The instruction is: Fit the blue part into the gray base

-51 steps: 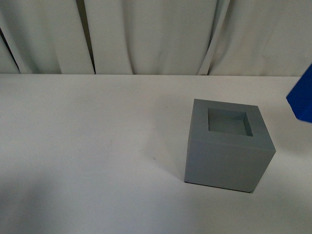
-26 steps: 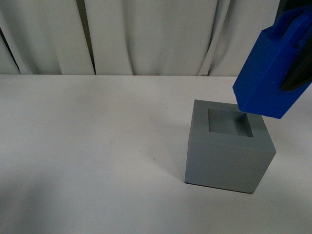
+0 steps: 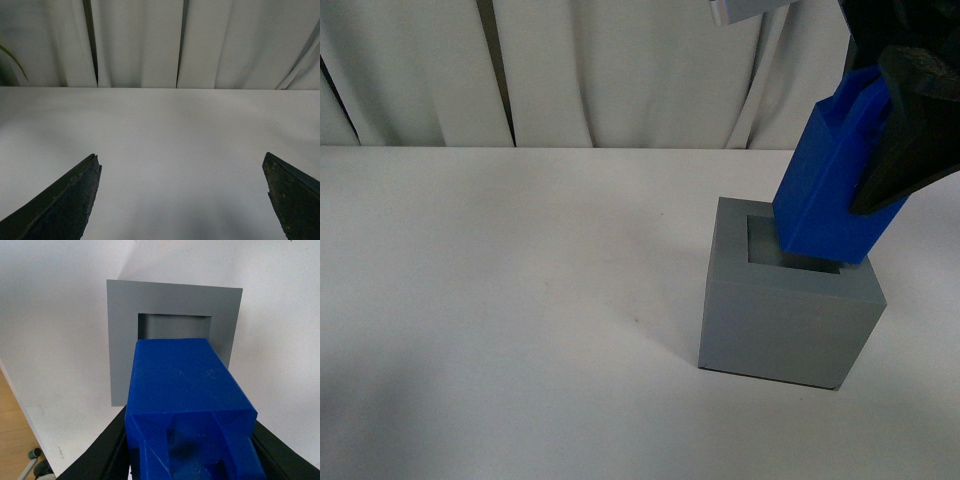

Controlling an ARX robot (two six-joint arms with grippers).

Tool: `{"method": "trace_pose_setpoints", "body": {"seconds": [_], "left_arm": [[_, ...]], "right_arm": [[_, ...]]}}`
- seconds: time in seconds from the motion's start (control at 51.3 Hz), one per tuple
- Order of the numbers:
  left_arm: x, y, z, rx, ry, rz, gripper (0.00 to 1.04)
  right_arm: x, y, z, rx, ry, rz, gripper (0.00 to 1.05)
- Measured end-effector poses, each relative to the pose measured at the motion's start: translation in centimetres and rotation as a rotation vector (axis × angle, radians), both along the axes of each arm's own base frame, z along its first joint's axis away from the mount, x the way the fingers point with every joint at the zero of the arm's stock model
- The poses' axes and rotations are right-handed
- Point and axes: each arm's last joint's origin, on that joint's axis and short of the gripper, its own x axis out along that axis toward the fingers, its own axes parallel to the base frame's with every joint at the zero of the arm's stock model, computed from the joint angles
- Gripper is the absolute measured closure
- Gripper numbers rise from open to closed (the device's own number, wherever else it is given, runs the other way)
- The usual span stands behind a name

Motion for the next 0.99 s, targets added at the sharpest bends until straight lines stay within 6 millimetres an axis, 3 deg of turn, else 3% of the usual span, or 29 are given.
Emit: {"method": "trace_pose_setpoints", "body": {"seconds": [0.253, 0.916, 0.994], "left_arm": [[0.0, 0.0, 0.0, 0.0, 0.0, 0.0, 0.06], [0.0, 0.0, 0.0, 0.0, 0.0, 0.0, 0.06], [0.0, 0.0, 0.0, 0.0, 0.0, 0.0, 0.06]], "right_arm": [[0.3, 0.9, -0.7, 0.003, 0.003, -0.003, 0.57], [0.6, 1.0, -1.5, -0.01, 0.006, -0.021, 0.57], [0.6, 1.0, -1.5, -0.005, 0.011, -0.025, 0.42]]}}
